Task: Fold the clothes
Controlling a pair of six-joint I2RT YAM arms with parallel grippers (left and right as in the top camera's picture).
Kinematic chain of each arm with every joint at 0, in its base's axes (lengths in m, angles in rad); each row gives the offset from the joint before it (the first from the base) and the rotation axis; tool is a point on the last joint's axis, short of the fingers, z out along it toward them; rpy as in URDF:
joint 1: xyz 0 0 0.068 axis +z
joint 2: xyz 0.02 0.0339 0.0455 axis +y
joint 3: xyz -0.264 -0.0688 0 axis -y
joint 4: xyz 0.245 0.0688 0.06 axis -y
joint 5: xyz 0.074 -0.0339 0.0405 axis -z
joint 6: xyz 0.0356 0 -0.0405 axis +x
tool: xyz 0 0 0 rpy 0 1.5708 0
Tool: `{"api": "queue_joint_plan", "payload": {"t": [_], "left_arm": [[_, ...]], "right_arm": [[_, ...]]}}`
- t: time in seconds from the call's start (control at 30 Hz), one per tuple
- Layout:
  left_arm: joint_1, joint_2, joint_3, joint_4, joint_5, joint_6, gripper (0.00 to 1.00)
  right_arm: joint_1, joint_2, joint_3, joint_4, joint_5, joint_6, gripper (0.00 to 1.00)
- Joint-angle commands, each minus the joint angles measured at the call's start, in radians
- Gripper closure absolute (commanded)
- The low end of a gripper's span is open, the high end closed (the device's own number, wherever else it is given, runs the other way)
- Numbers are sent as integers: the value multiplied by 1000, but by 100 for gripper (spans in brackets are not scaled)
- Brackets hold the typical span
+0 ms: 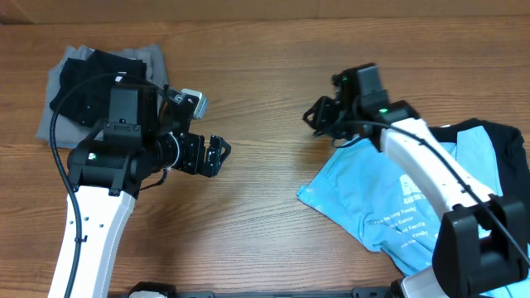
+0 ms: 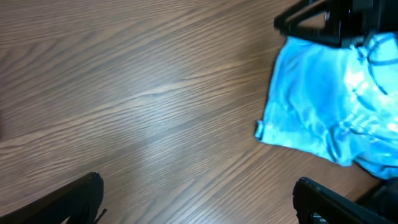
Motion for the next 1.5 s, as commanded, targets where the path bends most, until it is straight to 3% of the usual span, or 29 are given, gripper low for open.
{"api": "queue_joint_plan", "payload": {"t": [0.0,0.2,0.33,0.43,0.53,0.6,0.77,1.07,1.3,1.37,1.47], "left_arm": [[-13,18,21,37,135,24,0],[-186,159,21,124,161,52,0],[-349,324,21,263,170,65,0],[-415,413,21,341,218,63,4],[-451,480,21,419,292,63,0],[-473,524,21,472,277,39,6],[-523,667,21,481,124,-11,8],[-542,803,21,510,116,-31,25],[-632,831,21,527,92,-71,36],[-638,831,23,526,74,-71,43],[-638,831,23,529,75,-71,64]], "right_arm": [[-101,-80,28,-22,-24,-31,63],[-304,-148,28,-146,-36,-63,61],[-430,-171,28,-251,-37,-85,61],[-504,-175,28,-314,-47,-126,61],[-562,-175,28,-362,-46,-174,61],[-587,-175,28,-380,-46,-187,61],[-612,-175,28,-394,-46,-193,60],[-612,-175,28,-387,-42,-193,56],[-612,-175,28,-387,-42,-193,55],[-612,-175,28,-388,-42,-193,55],[-612,-175,28,-396,-42,-193,55]]}}
